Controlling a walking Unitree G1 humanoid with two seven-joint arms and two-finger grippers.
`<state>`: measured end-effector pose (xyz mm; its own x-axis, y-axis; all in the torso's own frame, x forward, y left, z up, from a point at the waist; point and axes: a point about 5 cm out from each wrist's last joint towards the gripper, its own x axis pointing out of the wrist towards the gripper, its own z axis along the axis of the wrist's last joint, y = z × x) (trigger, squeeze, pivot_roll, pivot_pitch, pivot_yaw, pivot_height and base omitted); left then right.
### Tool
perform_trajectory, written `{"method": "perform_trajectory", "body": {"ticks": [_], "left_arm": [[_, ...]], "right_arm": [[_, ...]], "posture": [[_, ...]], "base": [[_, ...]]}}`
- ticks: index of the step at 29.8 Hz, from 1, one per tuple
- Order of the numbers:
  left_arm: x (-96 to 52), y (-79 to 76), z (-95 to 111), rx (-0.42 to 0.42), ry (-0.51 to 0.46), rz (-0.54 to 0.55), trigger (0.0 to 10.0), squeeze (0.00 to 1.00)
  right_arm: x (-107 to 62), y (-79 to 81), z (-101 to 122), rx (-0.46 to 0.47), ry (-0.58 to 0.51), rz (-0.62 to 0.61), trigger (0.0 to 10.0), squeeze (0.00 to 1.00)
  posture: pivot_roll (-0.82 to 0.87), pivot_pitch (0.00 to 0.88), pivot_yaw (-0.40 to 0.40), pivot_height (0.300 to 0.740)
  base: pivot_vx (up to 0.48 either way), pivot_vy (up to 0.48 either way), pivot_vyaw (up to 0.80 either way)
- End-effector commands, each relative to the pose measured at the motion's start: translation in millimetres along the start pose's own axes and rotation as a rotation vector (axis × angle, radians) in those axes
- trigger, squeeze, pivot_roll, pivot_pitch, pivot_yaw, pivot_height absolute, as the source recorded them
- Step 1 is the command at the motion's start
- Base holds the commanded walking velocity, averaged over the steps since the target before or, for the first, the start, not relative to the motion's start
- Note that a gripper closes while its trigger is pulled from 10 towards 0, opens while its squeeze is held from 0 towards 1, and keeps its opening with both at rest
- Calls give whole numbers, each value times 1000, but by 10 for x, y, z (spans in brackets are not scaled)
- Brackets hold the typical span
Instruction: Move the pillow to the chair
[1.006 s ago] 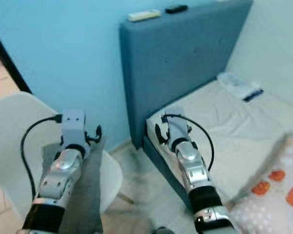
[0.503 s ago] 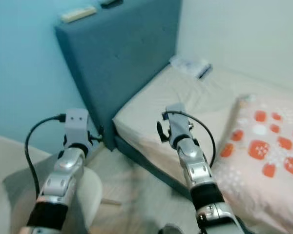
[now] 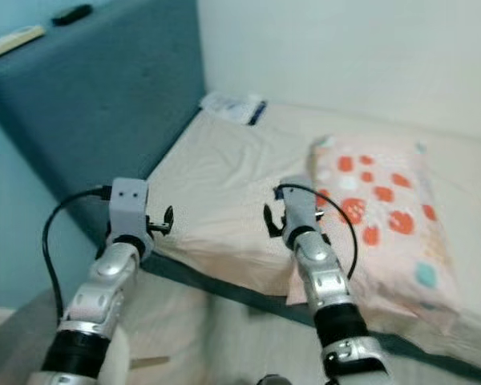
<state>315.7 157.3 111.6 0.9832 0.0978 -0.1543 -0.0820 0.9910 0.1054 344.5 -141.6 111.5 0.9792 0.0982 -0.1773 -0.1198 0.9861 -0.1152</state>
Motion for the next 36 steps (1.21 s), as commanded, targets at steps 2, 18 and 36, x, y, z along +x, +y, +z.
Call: {"method": "perform_trajectory", "body": {"ticks": [2, 18, 36], "left_arm": [[-6, 35, -64, 15, 26, 2, 10000, 0], [-20, 19, -56, 6, 19, -16, 10000, 0], [-31, -36, 21, -20, -26, -51, 10000, 0]], "right_arm": [[-15, 94, 17, 20, -29, 38, 10000, 0], [-19, 78, 48, 33, -36, 28, 10000, 0], [-10, 52, -8, -64, 10, -1, 10000, 0]], "posture": [[0, 101, 1, 721], [0, 111, 0, 721], [3, 113, 2, 721]], "base": [[0, 0, -800], [0, 0, -800], [0, 0, -533]]}}
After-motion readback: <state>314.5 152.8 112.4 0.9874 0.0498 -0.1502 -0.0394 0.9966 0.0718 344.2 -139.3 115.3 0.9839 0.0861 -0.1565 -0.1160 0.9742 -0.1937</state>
